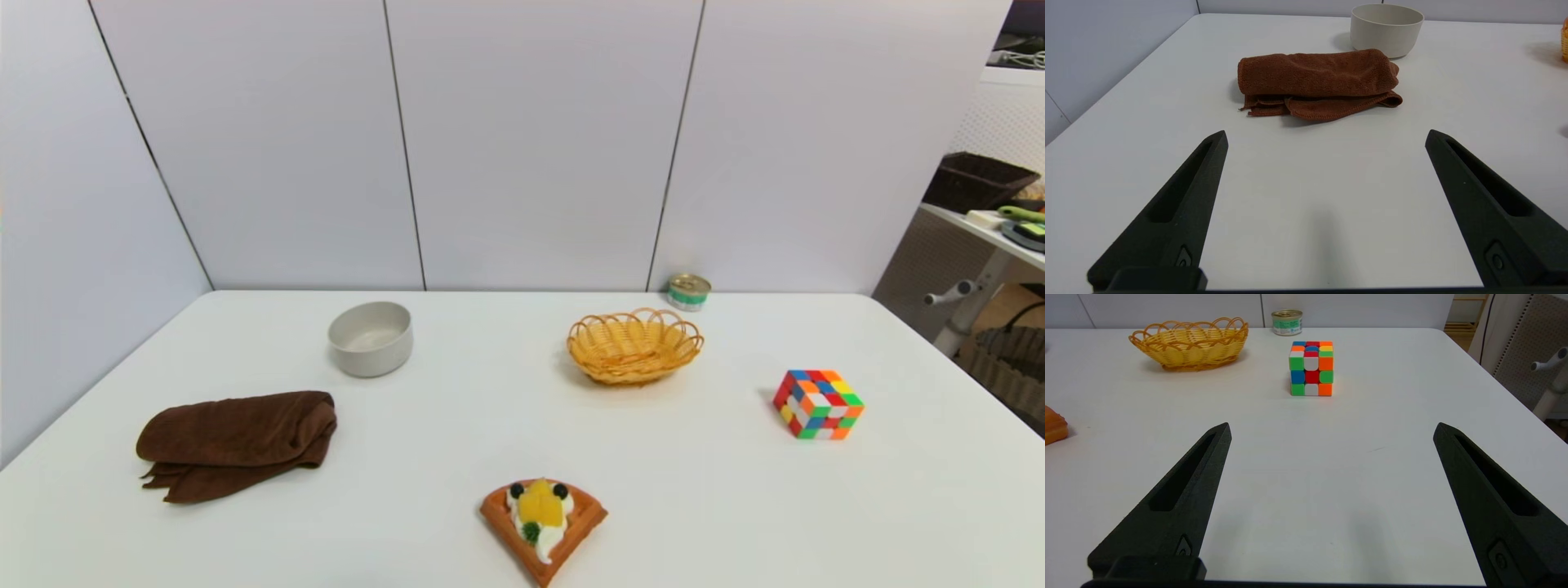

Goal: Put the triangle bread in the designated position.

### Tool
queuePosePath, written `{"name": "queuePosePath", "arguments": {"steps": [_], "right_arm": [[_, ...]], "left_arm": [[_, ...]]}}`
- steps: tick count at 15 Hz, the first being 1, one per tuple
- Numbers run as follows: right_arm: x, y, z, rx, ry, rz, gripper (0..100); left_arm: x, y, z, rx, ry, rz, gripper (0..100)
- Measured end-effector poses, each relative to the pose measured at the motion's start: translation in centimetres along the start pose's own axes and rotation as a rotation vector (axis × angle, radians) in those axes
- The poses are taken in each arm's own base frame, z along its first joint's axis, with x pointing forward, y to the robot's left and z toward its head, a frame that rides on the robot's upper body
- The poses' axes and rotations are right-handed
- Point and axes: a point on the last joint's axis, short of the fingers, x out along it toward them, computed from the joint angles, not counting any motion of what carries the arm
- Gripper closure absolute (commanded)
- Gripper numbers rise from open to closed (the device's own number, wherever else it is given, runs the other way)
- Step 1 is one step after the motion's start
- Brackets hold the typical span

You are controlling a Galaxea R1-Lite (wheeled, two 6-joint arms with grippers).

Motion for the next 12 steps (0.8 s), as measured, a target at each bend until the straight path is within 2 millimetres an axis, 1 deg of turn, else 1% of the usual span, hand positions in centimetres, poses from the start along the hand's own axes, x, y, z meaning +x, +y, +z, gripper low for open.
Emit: {"name": "queuePosePath", "arguments": {"steps": [3,6,8,10,12], "right_arm": [[0.0,0.0,0.0,0.000,0.000,0.000,0],[0.0,0.0,0.0,0.000,0.000,0.000,0],[0.0,0.0,0.0,0.000,0.000,0.000,0],[0.0,0.0,0.0,0.000,0.000,0.000,0],[0.0,0.0,0.0,0.000,0.000,0.000,0]], "left_arm": [[0.6,0.0,3.1,0.095,0.031,-0.011,0],[2.5,-0.1,7.0,0.209,0.085,-0.098,0],[4.6,-0.3,9.3,0.290,0.127,-0.192,0],[7.2,-0.6,11.1,0.383,0.169,-0.306,0],[10.0,-1.0,12.0,0.474,0.201,-0.447,0]]}}
